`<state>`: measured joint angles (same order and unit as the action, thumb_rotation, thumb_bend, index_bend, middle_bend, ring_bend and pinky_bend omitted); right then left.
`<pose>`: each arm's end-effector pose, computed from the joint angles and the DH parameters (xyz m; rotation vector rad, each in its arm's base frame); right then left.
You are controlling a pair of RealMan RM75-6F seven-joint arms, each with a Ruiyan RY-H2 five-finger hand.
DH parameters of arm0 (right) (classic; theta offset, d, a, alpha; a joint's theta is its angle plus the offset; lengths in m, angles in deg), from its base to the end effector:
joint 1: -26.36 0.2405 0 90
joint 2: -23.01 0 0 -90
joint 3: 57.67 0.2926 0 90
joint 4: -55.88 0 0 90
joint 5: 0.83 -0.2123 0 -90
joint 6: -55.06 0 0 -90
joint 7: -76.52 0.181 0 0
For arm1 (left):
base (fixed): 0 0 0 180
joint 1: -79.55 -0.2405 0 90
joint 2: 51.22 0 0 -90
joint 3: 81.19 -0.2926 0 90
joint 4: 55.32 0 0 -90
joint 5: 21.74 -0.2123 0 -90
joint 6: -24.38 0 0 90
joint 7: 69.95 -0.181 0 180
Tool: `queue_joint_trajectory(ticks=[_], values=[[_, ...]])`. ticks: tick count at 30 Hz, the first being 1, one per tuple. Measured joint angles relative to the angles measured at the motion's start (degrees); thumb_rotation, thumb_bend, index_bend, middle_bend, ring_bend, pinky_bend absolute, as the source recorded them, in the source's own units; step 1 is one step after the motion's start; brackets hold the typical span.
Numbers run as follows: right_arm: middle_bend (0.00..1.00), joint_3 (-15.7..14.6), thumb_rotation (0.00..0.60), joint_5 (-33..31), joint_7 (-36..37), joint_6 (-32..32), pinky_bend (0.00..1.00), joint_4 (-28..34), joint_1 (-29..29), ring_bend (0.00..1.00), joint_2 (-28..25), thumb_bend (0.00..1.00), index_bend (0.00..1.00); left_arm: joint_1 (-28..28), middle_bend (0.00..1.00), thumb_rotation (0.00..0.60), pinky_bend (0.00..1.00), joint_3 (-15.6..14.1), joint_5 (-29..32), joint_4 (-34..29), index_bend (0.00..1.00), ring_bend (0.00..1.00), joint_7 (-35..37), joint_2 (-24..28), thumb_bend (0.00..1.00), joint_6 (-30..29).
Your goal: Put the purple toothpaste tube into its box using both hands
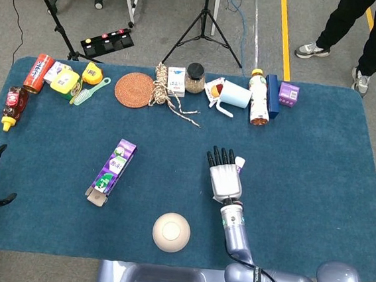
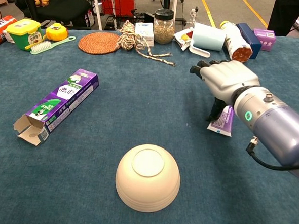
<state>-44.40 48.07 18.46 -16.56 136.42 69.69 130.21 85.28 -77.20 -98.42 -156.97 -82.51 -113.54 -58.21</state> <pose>-0.1408 -0.3840 -0.0935 1.7193 -0.6862 0.6164 -0.3372 0.2257 0.1726 -1.3306 -0.9295 -0.7545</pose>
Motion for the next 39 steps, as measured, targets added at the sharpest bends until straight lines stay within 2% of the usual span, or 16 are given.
queue_joint_trajectory(ticks=[10,20,30,39], values=[[0.00,-1.0,0.600,-3.7,-7.9,-2.4,0.05,2.1,-0.3,0.01,-3.5,0.00,0.02,-0.2,0.00,0.600,0.09,-0.2,-0.5,-0.2,0.00,0.00,0.1,0.1,0.02,-0.3],[0.00,-0.5,0.600,-0.4,-5.6,-3.5,0.05,8.3,0.4,0.01,-4.7,0.00,0.02,-0.2,0.00,0.600,0.09,-0.3,-0.6,-0.1,0.00,0.00,0.4,0.3,0.02,-0.2],[0.00,-2.2,0.600,-1.4,-5.4,-3.6,0.05,4.7,0.0,0.01,-2.5,0.00,0.02,-0.2,0.00,0.600,0.09,-0.3,-0.9,0.1,0.00,0.00,1.5,0.8,0.02,-0.1],[0.00,-2.8,0.600,-1.1,-3.6,-3.0,0.05,2.9,-1.2,0.01,-4.6,0.00,0.02,0.0,0.00,0.600,0.09,-0.3,-0.6,0.2,0.00,0.00,0.9,0.5,0.02,0.3]])
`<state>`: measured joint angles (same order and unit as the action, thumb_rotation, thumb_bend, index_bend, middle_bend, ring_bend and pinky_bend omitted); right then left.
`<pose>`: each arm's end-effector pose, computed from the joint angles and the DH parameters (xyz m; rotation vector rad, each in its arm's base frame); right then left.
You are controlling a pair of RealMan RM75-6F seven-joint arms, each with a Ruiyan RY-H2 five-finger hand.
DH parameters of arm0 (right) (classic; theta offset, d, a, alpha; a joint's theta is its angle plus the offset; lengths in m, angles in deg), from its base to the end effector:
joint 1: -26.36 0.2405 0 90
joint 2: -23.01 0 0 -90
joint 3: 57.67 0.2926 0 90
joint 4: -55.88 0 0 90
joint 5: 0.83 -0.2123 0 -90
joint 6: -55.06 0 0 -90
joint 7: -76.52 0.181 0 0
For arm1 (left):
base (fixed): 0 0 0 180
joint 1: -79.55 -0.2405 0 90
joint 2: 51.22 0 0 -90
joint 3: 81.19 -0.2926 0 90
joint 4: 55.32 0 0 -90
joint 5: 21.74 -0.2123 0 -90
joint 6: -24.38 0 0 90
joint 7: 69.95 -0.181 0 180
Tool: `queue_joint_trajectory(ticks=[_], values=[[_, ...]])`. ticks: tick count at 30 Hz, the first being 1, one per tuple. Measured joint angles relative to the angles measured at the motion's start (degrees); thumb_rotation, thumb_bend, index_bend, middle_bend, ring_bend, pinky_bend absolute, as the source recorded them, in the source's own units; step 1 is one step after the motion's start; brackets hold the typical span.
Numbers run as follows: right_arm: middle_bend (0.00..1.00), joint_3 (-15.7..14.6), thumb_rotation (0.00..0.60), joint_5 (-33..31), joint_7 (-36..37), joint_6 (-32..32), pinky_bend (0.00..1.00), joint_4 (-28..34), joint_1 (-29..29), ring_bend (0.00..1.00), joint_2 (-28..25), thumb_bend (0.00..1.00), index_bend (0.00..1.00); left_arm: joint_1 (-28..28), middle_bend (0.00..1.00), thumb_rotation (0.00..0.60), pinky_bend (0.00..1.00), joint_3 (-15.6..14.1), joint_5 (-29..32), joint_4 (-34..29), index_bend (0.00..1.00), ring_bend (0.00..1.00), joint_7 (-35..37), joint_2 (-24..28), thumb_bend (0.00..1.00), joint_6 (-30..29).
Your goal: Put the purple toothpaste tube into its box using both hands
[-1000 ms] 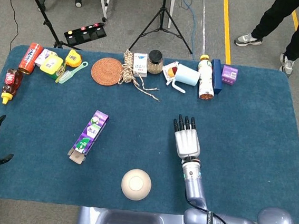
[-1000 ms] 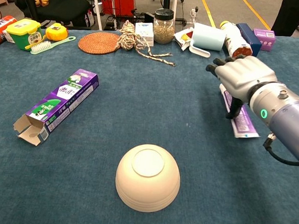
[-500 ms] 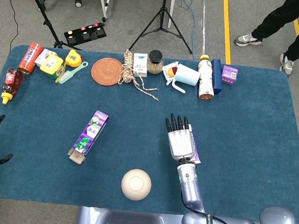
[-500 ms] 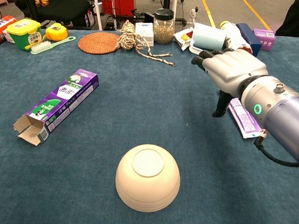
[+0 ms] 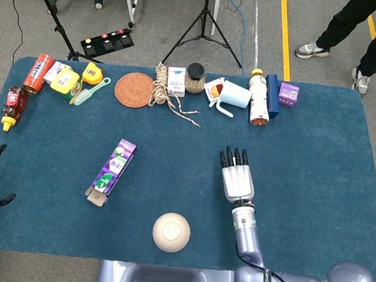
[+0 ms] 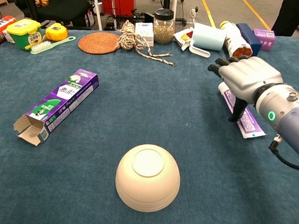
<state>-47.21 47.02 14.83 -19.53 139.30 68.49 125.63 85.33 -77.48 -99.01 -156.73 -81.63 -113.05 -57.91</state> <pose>-0.1671 -0.3827 -0.0678 1.7004 -0.6024 0.5140 -0.3375 0.2252 0.1739 -1.3416 -0.9312 -0.7577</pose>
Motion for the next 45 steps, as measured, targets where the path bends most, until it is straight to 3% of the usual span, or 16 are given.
queue_joint_trajectory(ticks=[17,23,30,39,45], values=[[0.01,0.0,0.600,-1.6,0.1,2.3,0.05,-6.7,-0.7,0.02,-3.4,0.00,0.02,0.2,0.00,0.600,0.09,0.0,0.0,-0.1,0.00,0.00,-0.2,0.0,0.02,0.3],[0.06,0.9,0.600,-1.5,1.9,3.8,0.06,-9.5,-0.4,0.05,-3.8,0.00,0.03,0.1,0.00,0.600,0.09,0.0,0.1,-0.2,0.00,0.00,0.0,0.1,0.02,0.1],[0.17,1.9,0.600,-0.7,7.4,6.9,0.23,-6.5,-0.6,0.17,-5.8,0.00,0.10,0.2,0.00,0.600,0.09,-0.1,0.1,-0.3,0.00,0.00,0.1,0.3,0.02,0.4],[0.23,4.9,0.600,-11.1,13.1,15.4,0.26,2.4,-0.3,0.22,-12.7,0.00,0.19,0.3,0.00,0.600,0.09,-0.2,0.1,-0.3,0.00,0.00,0.5,0.5,0.02,0.8],[0.29,4.7,0.600,-12.0,16.0,16.3,0.30,0.1,0.1,0.28,-13.1,0.00,0.26,0.2,0.00,0.600,0.09,0.0,0.6,-0.3,0.00,0.00,0.4,0.4,0.02,0.6]])
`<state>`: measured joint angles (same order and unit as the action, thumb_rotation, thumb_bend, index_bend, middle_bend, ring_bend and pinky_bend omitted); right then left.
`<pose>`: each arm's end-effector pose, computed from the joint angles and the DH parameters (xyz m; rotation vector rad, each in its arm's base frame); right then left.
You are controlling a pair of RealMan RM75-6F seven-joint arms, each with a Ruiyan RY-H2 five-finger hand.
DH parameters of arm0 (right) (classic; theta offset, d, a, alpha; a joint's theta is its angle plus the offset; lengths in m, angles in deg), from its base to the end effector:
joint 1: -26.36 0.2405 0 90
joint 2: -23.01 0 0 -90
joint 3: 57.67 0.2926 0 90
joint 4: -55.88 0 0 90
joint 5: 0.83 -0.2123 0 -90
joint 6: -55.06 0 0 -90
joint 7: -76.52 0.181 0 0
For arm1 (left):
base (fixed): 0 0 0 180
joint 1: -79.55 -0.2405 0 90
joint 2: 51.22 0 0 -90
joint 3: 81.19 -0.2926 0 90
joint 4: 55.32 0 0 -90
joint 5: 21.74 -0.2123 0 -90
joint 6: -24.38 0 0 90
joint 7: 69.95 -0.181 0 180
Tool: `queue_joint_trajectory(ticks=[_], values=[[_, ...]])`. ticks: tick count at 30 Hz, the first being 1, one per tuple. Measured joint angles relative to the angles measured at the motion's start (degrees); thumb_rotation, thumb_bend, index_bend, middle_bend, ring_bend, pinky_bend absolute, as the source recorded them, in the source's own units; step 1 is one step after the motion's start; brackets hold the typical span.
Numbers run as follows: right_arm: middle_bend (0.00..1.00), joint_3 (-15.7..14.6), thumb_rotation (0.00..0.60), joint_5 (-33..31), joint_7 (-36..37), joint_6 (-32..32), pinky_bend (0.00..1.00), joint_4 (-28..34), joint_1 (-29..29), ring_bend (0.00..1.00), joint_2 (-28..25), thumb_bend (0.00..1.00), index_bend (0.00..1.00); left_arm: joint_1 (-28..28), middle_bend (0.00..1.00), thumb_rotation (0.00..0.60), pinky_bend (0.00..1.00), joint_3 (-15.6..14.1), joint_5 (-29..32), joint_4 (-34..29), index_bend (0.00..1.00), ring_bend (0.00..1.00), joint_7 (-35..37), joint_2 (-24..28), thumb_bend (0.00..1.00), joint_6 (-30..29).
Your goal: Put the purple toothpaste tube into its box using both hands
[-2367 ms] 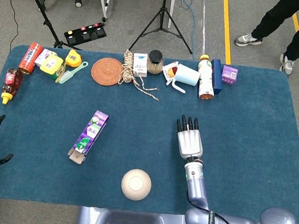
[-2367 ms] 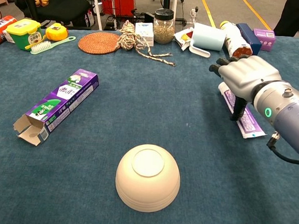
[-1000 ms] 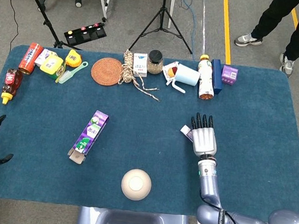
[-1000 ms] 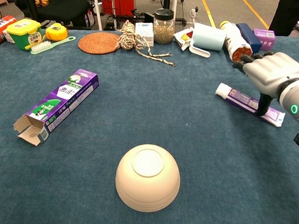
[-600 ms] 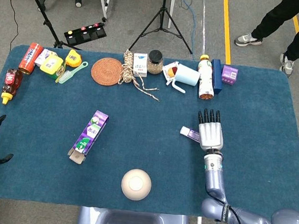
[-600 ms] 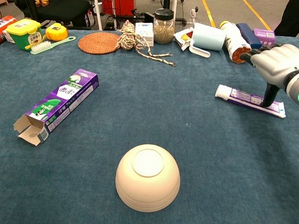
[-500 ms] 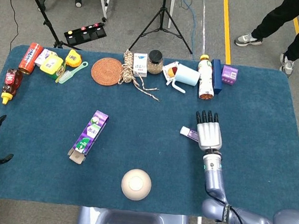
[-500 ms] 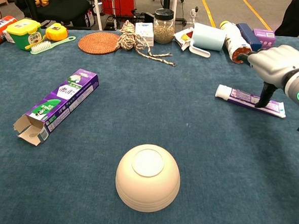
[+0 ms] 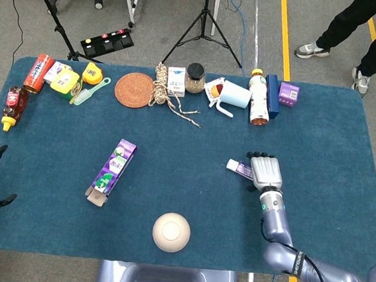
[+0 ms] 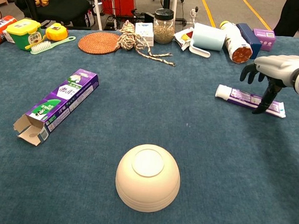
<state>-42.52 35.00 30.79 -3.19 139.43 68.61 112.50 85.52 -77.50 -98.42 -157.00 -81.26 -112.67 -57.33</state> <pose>-0.2259 -0.4256 -0.0134 1.6304 -0.9797 0.5241 -0.3384 0.2259 0.1745 -1.3401 -0.9450 -0.7531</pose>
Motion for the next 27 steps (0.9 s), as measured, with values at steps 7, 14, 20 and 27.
queue_joint_trajectory(ticks=[7,14,20,27], values=[[0.34,-0.8,0.600,-0.8,3.9,1.9,0.35,-3.3,0.0,0.34,0.2,0.00,0.32,0.1,0.00,0.600,0.09,0.0,0.3,-0.1,0.00,0.00,-0.7,-0.3,0.02,0.2],[0.38,-1.5,0.600,1.0,8.2,3.3,0.42,-5.4,-0.2,0.38,0.5,0.00,0.36,0.2,0.00,0.600,0.09,0.0,0.7,-0.2,0.00,0.00,-1.3,-0.6,0.02,0.2],[0.39,-1.6,0.600,1.0,10.5,4.9,0.44,-6.4,0.0,0.39,0.7,0.00,0.37,0.3,0.00,0.600,0.09,0.0,0.9,-0.1,0.00,0.00,-1.8,-0.9,0.02,0.4],[0.42,-2.1,0.600,0.6,11.1,5.6,0.46,-7.9,0.7,0.41,1.6,0.05,0.40,0.3,0.00,0.600,0.09,0.1,1.2,0.0,0.00,0.00,-1.8,-0.9,0.02,0.4]])
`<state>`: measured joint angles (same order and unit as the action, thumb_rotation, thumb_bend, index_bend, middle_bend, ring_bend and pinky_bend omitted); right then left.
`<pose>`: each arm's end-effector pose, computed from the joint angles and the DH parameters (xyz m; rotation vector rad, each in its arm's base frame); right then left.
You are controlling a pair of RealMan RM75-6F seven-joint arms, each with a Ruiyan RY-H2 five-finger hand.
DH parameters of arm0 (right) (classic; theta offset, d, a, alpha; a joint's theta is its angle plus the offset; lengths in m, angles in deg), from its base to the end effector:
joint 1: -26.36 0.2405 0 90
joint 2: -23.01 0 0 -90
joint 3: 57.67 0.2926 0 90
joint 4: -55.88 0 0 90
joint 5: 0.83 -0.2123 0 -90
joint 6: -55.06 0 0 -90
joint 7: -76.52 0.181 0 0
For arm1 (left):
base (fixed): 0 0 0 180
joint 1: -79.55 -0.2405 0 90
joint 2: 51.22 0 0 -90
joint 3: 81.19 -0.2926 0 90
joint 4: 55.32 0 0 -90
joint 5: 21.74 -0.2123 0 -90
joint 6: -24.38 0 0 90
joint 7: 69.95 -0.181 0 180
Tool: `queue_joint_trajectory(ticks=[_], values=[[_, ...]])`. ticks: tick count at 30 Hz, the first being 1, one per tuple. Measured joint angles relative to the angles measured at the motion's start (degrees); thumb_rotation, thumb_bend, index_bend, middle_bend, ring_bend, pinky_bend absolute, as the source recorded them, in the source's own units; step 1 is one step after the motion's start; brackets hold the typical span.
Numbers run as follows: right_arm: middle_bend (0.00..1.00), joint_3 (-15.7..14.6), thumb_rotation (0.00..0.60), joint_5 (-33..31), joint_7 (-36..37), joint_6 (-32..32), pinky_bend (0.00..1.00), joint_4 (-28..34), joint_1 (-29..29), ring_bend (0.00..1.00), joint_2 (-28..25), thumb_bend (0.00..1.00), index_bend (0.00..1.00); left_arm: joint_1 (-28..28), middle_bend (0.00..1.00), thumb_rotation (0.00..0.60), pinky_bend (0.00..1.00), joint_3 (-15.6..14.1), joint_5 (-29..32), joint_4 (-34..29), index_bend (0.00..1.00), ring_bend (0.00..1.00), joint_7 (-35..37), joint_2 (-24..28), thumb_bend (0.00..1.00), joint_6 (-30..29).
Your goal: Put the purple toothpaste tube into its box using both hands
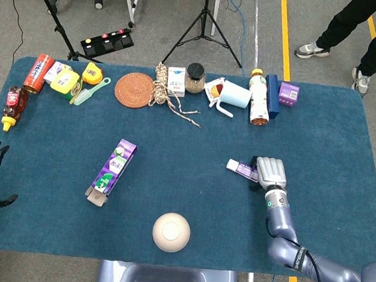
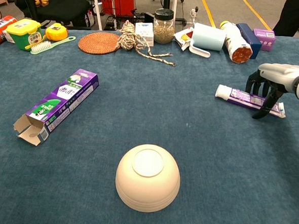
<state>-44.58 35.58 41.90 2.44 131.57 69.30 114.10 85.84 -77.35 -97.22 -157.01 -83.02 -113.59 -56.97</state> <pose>-0.2506 -0.4345 -0.0255 1.5979 -1.1063 0.5572 -0.3396 0.2277 0.1690 -1.3384 -0.9466 -0.7324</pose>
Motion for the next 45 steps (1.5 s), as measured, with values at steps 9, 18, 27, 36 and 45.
queue_joint_trajectory(ticks=[9,18,27,36,45], values=[[0.47,0.3,0.600,0.0,1.3,-0.4,0.50,-1.7,0.6,0.45,1.3,0.22,0.45,0.1,0.00,0.600,0.09,0.0,0.1,0.1,0.00,0.00,0.2,0.1,0.02,0.1],[0.54,0.2,0.600,0.3,2.0,-0.3,0.57,-1.7,0.9,0.51,1.3,0.34,0.52,0.1,0.00,0.600,0.09,0.0,0.0,0.1,0.00,0.00,0.3,0.1,0.02,0.2],[0.56,0.0,0.600,4.4,4.4,-1.9,0.60,-1.3,0.5,0.54,1.4,0.41,0.54,0.2,0.00,0.600,0.09,0.0,0.1,0.2,0.00,0.00,0.4,0.1,0.02,0.4],[0.57,-1.1,0.600,14.8,11.9,-4.7,0.60,5.1,-2.8,0.54,-3.5,0.43,0.54,0.7,0.00,0.600,0.09,0.0,-0.6,0.8,0.00,0.00,0.6,0.1,0.03,0.9],[0.57,-2.7,0.600,21.7,16.7,-7.0,0.60,12.9,-6.4,0.54,-11.4,0.43,0.55,3.9,0.00,0.600,0.09,0.0,-7.1,7.2,0.00,0.00,4.4,0.3,0.04,3.0]])
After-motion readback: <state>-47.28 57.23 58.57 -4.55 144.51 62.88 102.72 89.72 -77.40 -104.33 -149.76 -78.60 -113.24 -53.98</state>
